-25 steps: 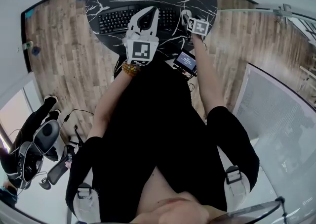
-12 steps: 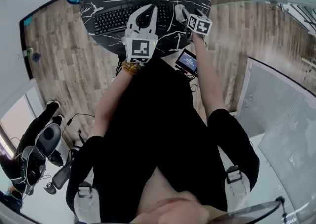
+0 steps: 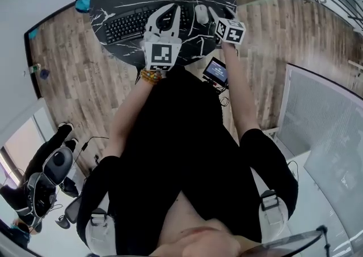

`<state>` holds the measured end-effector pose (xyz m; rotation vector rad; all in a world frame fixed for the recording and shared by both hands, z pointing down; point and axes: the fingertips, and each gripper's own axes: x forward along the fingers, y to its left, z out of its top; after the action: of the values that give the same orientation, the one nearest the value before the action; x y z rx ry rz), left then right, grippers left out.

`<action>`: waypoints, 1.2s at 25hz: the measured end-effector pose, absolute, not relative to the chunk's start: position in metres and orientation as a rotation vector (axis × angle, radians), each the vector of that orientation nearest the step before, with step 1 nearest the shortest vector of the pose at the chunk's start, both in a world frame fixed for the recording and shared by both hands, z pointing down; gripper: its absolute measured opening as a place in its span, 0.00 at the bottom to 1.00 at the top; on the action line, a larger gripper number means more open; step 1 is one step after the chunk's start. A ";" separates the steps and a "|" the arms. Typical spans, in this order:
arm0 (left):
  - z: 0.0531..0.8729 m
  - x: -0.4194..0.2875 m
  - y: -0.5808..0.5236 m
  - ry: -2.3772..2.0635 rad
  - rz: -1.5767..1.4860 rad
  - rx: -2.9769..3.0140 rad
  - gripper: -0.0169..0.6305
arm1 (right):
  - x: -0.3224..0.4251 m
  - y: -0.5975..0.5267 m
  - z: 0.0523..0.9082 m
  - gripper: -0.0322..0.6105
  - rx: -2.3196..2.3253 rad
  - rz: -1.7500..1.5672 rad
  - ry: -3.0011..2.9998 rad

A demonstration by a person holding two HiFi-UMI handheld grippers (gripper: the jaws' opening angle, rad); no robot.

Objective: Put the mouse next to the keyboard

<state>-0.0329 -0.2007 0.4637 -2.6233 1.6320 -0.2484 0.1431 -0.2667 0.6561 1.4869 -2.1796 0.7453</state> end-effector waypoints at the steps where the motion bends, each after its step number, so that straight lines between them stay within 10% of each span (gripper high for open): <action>1: 0.463 -0.031 -0.200 1.627 -0.247 -2.622 0.06 | 0.144 -0.266 0.649 0.49 1.494 0.731 -2.191; 30: 0.447 -0.006 -0.173 1.577 -0.220 -2.599 0.06 | 0.147 -0.210 0.491 0.30 1.669 0.069 -2.400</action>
<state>-0.0060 -0.1733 0.4467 -2.5986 1.5772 -0.2200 0.1470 -0.2103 0.4911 1.6693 -2.4001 0.0686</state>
